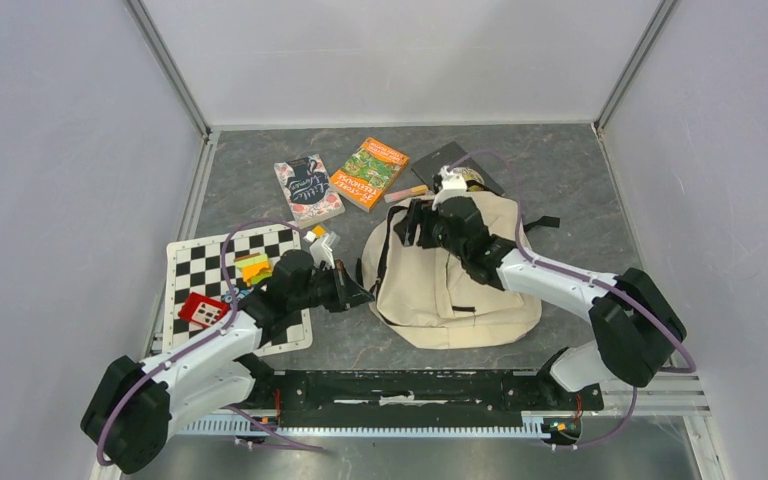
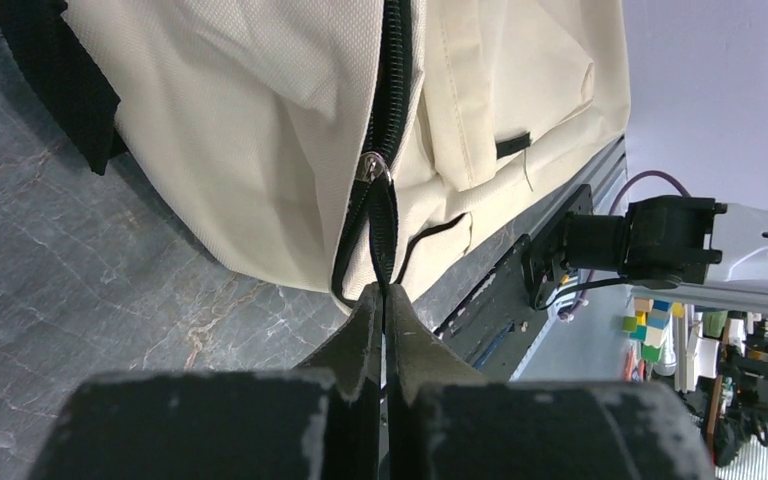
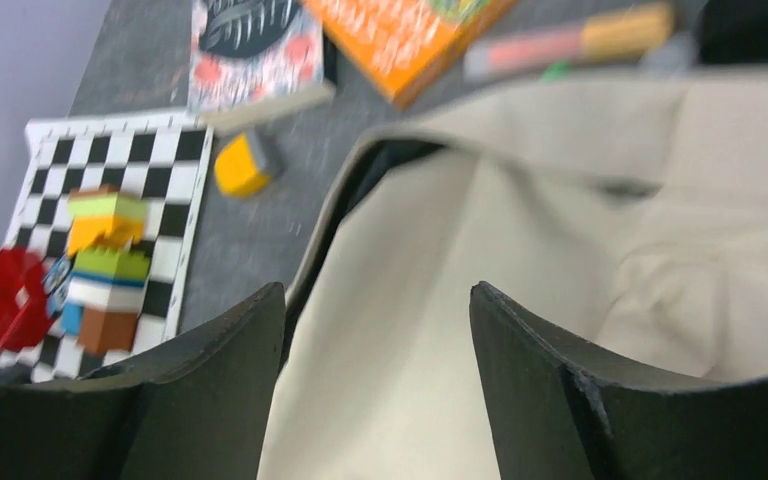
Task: Pack the student bag
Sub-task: Unzip the student bag at the center of the board.
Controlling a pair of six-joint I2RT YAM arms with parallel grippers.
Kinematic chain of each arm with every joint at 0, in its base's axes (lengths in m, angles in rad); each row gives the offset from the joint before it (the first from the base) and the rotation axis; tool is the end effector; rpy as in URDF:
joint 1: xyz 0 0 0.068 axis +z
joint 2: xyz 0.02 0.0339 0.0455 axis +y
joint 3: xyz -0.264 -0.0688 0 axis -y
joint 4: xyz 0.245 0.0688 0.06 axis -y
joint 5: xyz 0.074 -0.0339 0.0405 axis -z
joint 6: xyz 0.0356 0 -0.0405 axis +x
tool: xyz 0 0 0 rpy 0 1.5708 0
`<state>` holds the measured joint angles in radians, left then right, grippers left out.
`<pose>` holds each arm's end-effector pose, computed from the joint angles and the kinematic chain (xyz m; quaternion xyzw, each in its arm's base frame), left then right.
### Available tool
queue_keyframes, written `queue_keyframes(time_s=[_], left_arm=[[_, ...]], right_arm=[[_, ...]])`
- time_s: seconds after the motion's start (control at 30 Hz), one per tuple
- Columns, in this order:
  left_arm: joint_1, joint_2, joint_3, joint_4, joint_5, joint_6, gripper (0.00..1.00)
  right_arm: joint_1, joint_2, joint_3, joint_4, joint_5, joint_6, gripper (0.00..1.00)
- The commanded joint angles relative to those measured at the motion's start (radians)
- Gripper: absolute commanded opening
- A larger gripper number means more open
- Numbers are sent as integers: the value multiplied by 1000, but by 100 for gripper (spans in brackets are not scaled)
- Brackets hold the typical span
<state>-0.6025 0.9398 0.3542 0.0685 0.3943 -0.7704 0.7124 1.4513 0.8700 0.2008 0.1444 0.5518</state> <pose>0.1525 -0.1215 0.1884 0.0271 0.8529 -0.4435 0.2741 0.2513 0.2103 0.2507 -0.0259 0.8265 0.2822 0.4864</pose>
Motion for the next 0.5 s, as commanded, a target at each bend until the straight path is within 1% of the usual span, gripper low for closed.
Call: queue_keyframes(time_s=[0.0,0.2,0.3,0.4,0.47], left_arm=[[-4,7,-5,93,-6,-42,2],[-3,12,-1,87,2,-35,2],[-3,8,-10,86,-1,-35,2],[-3,4,-16,86,0,-36,2],[-3,-1,-17,84,1,-39,2]], right_arm=[[59,7,-65,99,-135,234,71],[118,-2,-123,126,-119,285,73],[133,-6,-125,122,-96,282,74],[149,20,-86,65,-67,260,71],[163,44,-48,20,-42,248,66]])
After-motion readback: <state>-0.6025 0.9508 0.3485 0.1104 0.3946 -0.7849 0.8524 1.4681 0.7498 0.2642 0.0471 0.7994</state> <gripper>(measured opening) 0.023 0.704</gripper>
